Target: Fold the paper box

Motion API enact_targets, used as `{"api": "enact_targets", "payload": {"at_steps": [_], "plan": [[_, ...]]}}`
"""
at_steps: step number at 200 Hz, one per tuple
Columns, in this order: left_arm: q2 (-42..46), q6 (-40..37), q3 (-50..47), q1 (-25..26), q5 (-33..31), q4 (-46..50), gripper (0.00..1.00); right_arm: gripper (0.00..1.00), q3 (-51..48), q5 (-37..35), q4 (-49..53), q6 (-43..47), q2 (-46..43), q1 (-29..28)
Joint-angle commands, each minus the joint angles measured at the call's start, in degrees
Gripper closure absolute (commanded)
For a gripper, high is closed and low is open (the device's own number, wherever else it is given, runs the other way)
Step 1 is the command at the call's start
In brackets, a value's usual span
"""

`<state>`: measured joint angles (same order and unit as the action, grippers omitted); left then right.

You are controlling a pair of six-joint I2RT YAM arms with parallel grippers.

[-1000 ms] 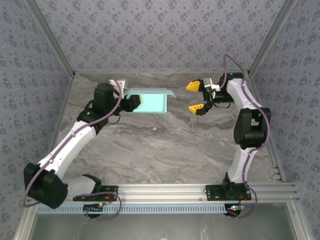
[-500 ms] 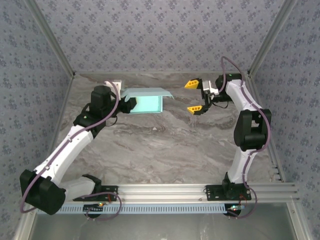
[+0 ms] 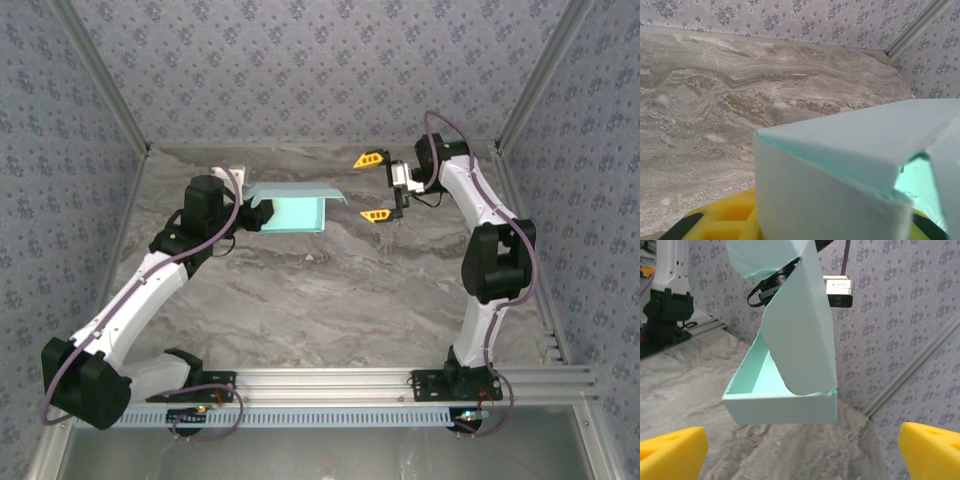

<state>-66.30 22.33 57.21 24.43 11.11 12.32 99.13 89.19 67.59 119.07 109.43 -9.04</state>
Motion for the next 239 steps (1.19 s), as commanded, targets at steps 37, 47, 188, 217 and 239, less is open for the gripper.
{"api": "enact_targets", "payload": {"at_steps": [37, 47, 188, 217, 239], "plan": [[2.14, 0.26, -0.3, 0.01, 0.98, -0.34, 0.71, 0.0, -2.36, -19.24, -19.85, 36.68, -11.34, -3.45], [2.25, 0.35, -0.42, 0.1, 0.97, -0.44, 0.71, 0.0, -1.29, -24.53, -19.75, 36.68, -12.25, -4.07], [0.2, 2.57, 0.02, -0.08, -2.56, 1.48, 0.71, 0.0, 18.51, -119.61, -23.24, -54.12, -1.37, -12.06], [-1.18, 4.33, -0.21, -0.61, -2.82, 0.93, 0.72, 0.0, 17.51, -117.75, -25.83, -75.9, -2.73, -6.98], [-2.11, 5.31, -0.69, -0.75, -2.67, -0.21, 0.72, 0.0, 11.39, -115.42, -31.91, -88.84, -5.54, -5.17]]}}
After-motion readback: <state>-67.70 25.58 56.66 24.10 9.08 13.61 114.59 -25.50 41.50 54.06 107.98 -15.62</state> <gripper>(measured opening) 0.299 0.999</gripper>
